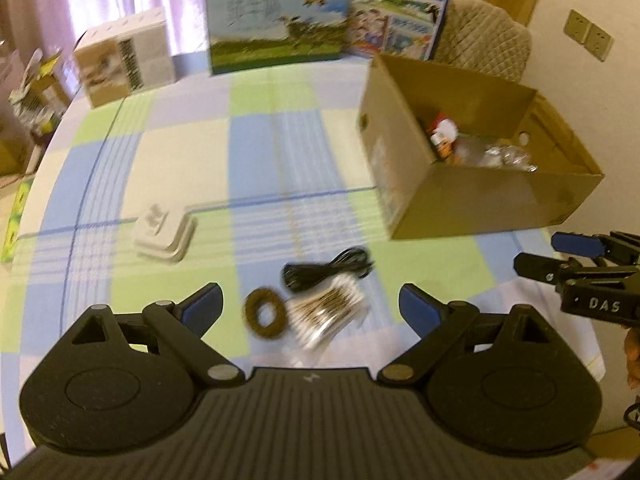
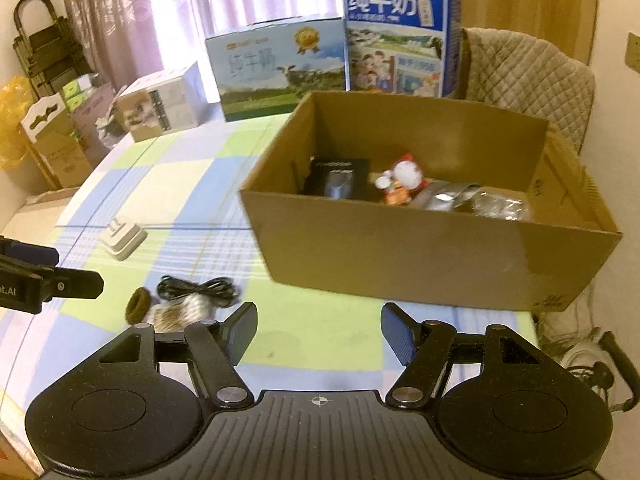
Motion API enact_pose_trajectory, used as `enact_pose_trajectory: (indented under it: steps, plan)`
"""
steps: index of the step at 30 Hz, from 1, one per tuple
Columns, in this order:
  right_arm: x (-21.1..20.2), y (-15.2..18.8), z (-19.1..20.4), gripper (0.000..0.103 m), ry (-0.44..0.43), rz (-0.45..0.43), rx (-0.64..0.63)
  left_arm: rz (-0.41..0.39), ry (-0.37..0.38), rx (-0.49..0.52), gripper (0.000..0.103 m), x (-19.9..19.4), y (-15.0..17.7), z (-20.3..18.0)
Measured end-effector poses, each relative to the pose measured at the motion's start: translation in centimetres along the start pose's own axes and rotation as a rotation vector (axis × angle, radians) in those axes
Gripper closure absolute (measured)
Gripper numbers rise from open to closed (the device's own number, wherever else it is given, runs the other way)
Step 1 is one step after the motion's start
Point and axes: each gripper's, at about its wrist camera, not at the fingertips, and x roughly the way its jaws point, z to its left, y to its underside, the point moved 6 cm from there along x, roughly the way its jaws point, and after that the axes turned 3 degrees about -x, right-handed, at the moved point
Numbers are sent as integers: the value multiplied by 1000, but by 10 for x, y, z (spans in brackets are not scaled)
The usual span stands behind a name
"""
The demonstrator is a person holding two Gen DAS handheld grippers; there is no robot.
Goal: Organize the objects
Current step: 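Move both tools back toward the plug adapter and cable on the table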
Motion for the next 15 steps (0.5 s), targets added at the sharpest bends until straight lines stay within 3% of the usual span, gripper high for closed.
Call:
enact_pose_trajectory:
  steps: [15]
  plan:
    - [39,14,76,37,-110,64,-50,41,-47,-61,10,5,31,66]
